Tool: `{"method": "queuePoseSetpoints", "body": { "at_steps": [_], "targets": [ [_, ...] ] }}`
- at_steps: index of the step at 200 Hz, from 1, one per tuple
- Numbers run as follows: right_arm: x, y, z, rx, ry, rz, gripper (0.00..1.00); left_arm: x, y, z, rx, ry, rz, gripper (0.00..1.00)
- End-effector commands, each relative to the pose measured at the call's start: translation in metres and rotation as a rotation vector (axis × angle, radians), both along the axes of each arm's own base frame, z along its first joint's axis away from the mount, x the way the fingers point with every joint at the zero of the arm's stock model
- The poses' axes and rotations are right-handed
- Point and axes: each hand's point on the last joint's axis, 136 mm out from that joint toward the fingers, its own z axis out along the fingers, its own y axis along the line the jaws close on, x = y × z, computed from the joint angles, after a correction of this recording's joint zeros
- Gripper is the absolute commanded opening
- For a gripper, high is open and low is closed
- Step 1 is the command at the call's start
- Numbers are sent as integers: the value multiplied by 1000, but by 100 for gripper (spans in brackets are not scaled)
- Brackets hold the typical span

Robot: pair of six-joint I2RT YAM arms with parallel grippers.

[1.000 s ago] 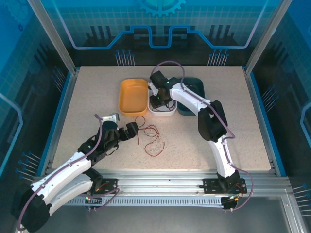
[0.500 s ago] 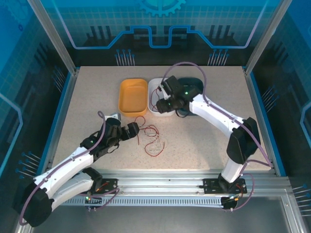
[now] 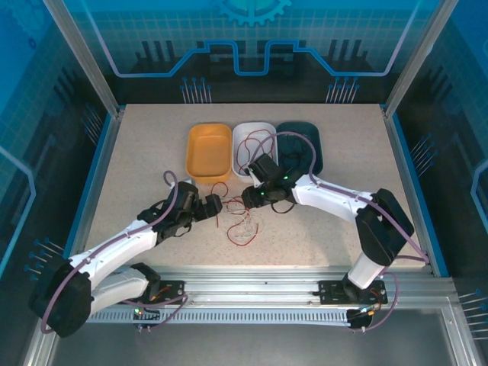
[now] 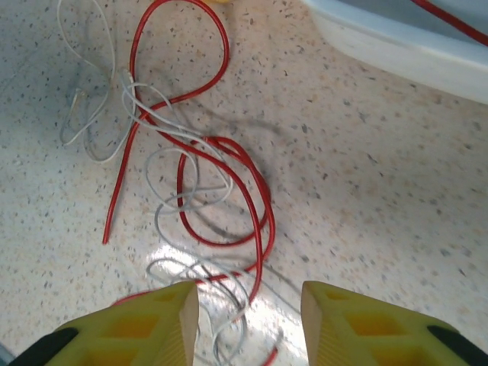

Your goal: Untangle the cables

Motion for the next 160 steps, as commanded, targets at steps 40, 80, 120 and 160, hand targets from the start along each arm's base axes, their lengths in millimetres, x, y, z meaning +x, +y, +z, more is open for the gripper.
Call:
{"method": "queuePoseSetpoints", "body": {
  "at_steps": [40, 80, 120, 160],
  "targets": [
    [17, 21, -27, -35, 2, 39, 37, 7, -5, 10, -47, -19, 13, 99],
    [23, 20, -40, -56, 22, 49, 36, 8, -6, 10, -51, -21, 16, 99],
    [26, 19, -42, -50, 44, 49, 36, 9, -7, 9, -60, -18, 17, 99],
    [20, 15, -33, -47, 90, 53, 34, 9, -9, 10, -67, -17, 9, 99]
  ]
}}
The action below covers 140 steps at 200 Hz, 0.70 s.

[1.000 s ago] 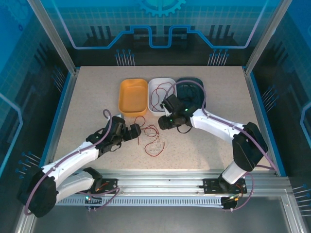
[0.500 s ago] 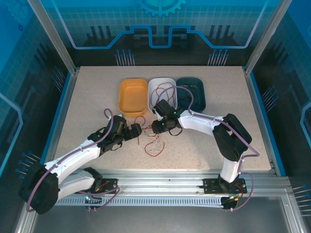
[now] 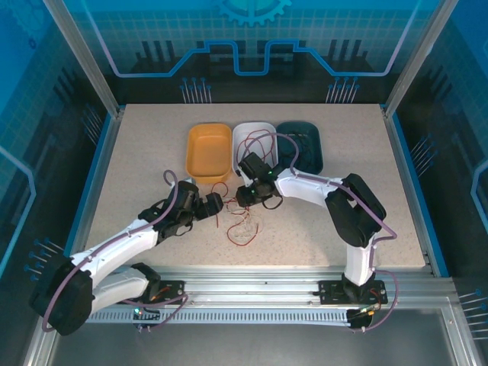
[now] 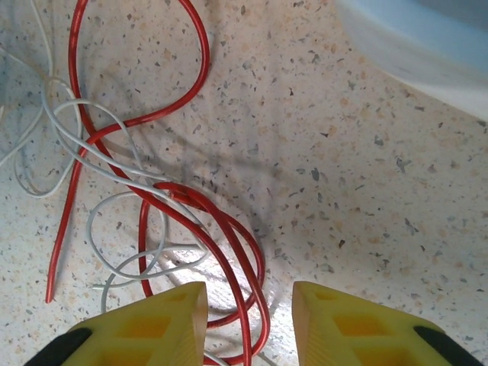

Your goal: Untangle the cables

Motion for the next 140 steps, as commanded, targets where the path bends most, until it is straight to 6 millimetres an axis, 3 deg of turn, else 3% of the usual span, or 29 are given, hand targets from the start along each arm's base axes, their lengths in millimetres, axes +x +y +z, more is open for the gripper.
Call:
{"method": "queuePoseSetpoints", "body": {
  "at_steps": [1, 34, 69, 107, 140],
  "targets": [
    [-3, -3, 10, 5, 28, 13, 34, 5, -5, 8, -32, -13, -2, 99],
    [2, -17, 21, 23, -4, 13, 35, 6, -6, 7, -33, -12, -4, 99],
    [7, -24, 12, 31, -40, 69, 35, 7, -9, 6, -46, -8, -10, 99],
    [13, -25, -2, 79, -82, 175, 33, 7, -10, 6, -46, -1, -14, 99],
    [13, -12, 8, 175, -97, 251, 33, 6, -8, 3, -40, 4, -5, 99]
  ]
}}
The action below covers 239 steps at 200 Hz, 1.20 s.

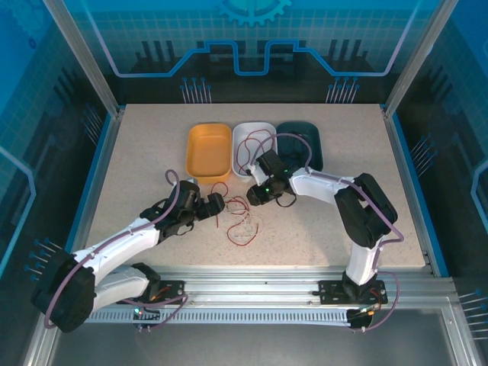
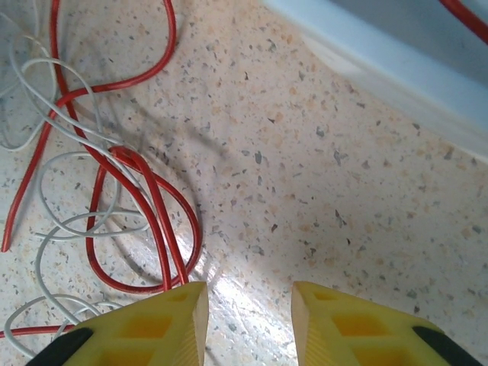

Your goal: Untangle the cables

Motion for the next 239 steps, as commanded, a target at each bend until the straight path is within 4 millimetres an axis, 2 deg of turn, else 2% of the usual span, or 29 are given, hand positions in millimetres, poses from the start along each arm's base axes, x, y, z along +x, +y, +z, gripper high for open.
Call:
{"method": "queuePoseSetpoints", "body": {
  "at_steps": [1, 17, 73, 95, 121, 177, 239],
  "targets": [
    [4, 18, 11, 108, -45, 109, 33, 5, -2, 7, -25, -7, 13, 99],
    [1, 24, 14, 146, -54, 142, 34, 5, -2, 5, -24, -2, 16, 99],
    [2, 24, 0, 138, -32, 193, 32, 5, -4, 5, -26, 2, 12, 99],
    [7, 10, -7, 60, -39, 198, 29, 5, -3, 5, -28, 5, 13, 99],
    [9, 3, -8, 94, -16, 200, 30, 3, -2, 4, -23, 5, 11, 99],
    [-3, 25, -1, 164, -5, 275, 31, 4, -3, 3, -28, 9, 15, 99],
    [-8, 31, -19, 129, 30, 303, 32, 4, -3, 3, -27, 6, 14, 99]
  ]
}}
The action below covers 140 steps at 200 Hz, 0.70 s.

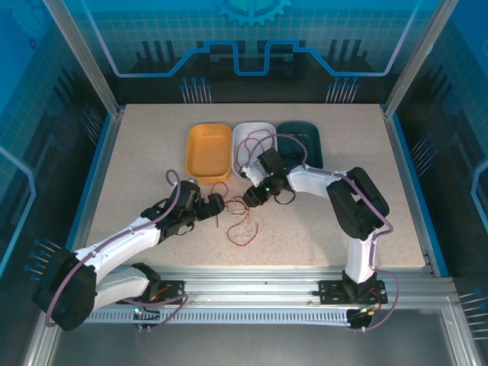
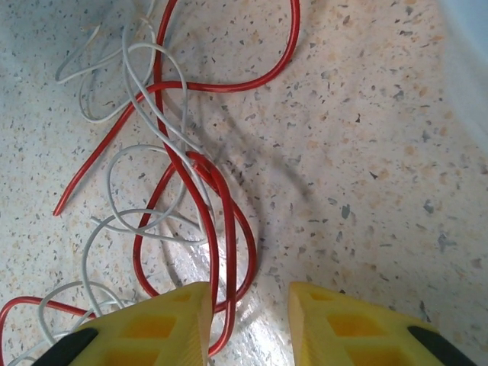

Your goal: Untangle the cables

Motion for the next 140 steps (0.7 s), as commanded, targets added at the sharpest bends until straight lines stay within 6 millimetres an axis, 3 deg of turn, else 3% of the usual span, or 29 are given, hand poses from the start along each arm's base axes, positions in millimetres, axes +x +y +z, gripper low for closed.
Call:
{"method": "queuePoseSetpoints", "body": {
  "at_steps": [1, 25, 64, 92, 140],
  "targets": [
    [-3, 7, -7, 1, 23, 42, 32, 4, -3, 7, -29, -8, 7, 99],
    [-4, 11, -12, -19, 32, 65, 30, 4, -4, 6, -30, -4, 5, 99],
    [-5, 14, -6, -38, 17, 77, 13, 3, -3, 7, -30, -8, 5, 99],
    [-6, 8, 13, -36, -25, 60, 0, 2, -2, 8, -28, -11, 8, 99],
    [-4, -12, 62, -93, -182, -6, 0, 4, -6, 13, -46, -24, -4, 99]
  ]
}}
